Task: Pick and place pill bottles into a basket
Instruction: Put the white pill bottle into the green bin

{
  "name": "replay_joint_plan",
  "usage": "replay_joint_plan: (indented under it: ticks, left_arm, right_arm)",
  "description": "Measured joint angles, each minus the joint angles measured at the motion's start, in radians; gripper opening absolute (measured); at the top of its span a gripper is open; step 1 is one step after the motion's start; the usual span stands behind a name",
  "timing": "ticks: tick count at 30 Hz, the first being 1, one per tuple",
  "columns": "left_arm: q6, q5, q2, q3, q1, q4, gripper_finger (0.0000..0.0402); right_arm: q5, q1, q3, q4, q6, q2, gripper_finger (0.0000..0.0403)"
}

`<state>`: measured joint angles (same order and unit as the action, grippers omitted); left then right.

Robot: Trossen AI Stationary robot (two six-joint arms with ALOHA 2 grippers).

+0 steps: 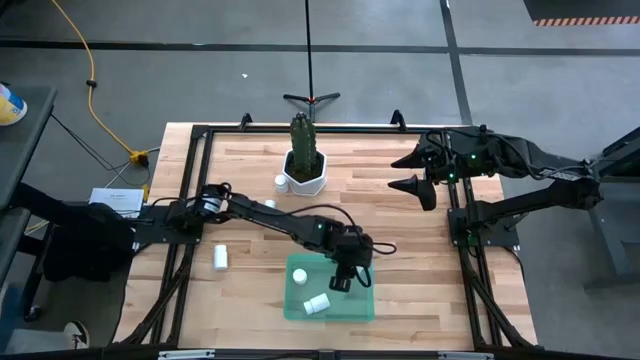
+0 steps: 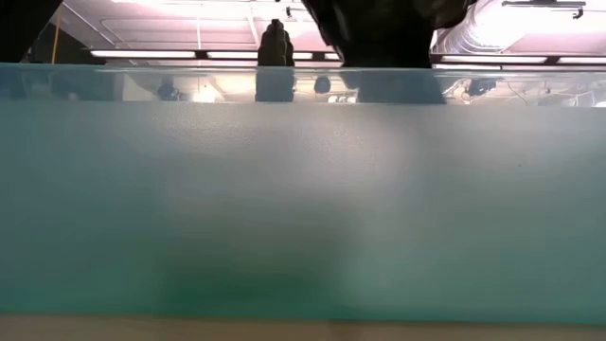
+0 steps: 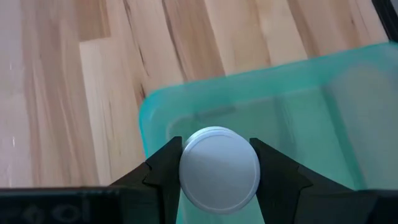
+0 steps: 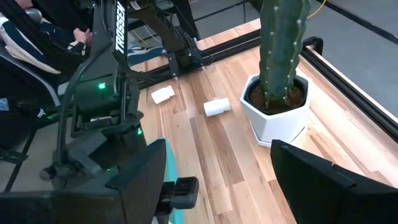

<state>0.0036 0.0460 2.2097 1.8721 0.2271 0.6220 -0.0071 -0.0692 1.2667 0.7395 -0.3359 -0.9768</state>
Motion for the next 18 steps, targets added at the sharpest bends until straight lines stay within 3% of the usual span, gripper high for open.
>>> replay_joint_plan:
  ticks: [15, 18]
  left_arm:
    - [-0.007, -0.012, 0.0, 0.0, 0.009, 0.006, 0.0192]
    - [-0.008, -0.012, 0.0, 0.0, 0.009, 0.002, 0.0211]
  right_arm:
    - [0.0, 0.0, 0.0, 0.006, 0.003, 0.0, 0.0279]
    - [0.0, 0.0, 0.0, 0.006, 0.003, 0.0, 0.0279]
